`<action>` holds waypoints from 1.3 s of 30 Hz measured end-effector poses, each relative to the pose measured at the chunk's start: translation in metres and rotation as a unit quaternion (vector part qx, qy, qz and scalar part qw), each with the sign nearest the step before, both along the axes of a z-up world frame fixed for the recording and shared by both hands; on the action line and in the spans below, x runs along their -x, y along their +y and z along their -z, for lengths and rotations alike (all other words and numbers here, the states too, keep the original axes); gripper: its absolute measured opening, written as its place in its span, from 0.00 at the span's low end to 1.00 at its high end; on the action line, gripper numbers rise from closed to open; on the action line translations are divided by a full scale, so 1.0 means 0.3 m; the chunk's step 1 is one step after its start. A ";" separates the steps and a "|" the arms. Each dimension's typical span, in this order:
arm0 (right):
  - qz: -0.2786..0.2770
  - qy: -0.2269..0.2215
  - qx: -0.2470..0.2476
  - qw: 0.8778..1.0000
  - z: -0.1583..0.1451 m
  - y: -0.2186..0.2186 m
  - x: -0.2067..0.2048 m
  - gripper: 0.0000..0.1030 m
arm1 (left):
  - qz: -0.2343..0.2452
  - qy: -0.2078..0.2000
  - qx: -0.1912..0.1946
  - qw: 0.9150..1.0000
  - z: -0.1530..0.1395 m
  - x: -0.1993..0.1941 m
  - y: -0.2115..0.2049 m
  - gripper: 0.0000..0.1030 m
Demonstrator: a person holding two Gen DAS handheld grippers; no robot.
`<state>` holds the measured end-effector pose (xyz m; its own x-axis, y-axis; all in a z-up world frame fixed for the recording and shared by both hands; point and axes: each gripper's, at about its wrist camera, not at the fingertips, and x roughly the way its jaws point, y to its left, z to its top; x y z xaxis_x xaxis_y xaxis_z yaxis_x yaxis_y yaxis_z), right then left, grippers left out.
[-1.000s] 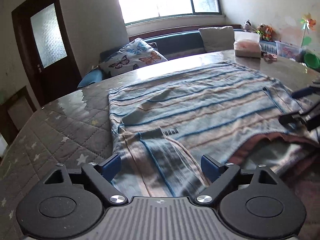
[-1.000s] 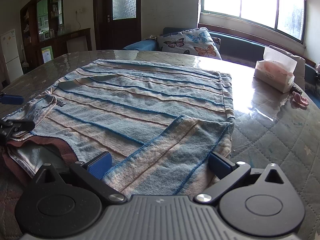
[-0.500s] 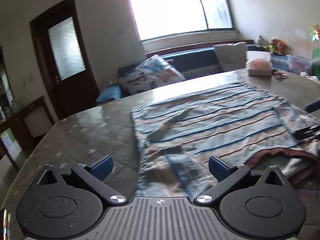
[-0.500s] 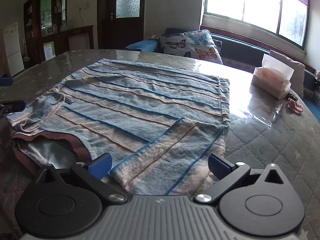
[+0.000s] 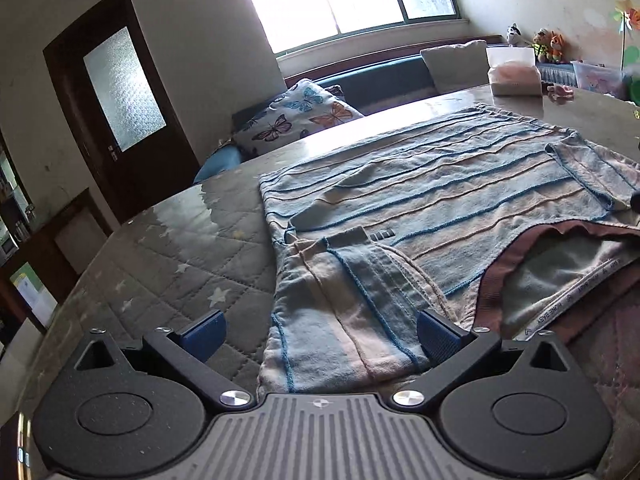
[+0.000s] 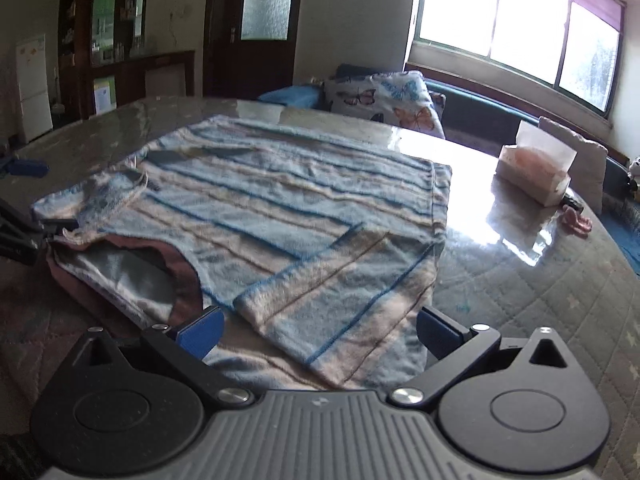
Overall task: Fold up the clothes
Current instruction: 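Grasp the striped cloth edge with the left gripper while the right gripper grasps its other corner, then lift the striped cloth with both grippers and fold it in half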
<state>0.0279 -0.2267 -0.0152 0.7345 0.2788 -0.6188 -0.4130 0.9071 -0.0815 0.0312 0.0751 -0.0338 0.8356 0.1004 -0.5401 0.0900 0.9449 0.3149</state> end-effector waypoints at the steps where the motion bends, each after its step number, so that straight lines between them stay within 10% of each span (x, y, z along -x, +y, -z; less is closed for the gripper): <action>1: 0.001 0.003 0.000 1.000 0.003 0.000 -0.005 1.00 | 0.000 0.000 0.001 1.000 0.000 0.000 0.001 1.00; 15: -0.077 0.029 0.041 0.996 -0.006 -0.012 0.074 0.98 | 0.094 0.010 -0.026 0.995 -0.044 0.133 0.021 0.97; 22: -0.110 0.041 0.066 0.991 0.010 -0.004 0.081 0.85 | 0.172 0.030 -0.054 0.983 -0.016 0.138 -0.028 0.75; 30: -0.116 0.049 0.055 0.991 0.005 -0.016 0.024 0.54 | 0.217 0.044 -0.058 0.973 -0.012 0.080 -0.038 0.37; 39: -0.122 0.062 0.031 0.990 0.003 -0.019 0.002 0.14 | 0.232 0.055 -0.062 0.969 -0.013 0.058 -0.021 0.35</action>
<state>0.0273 -0.2325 -0.0162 0.5670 0.3963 -0.7221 -0.6290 0.7743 -0.0690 0.0137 0.0688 -0.0298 0.7440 -0.2019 -0.6370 0.5355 0.7504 0.3876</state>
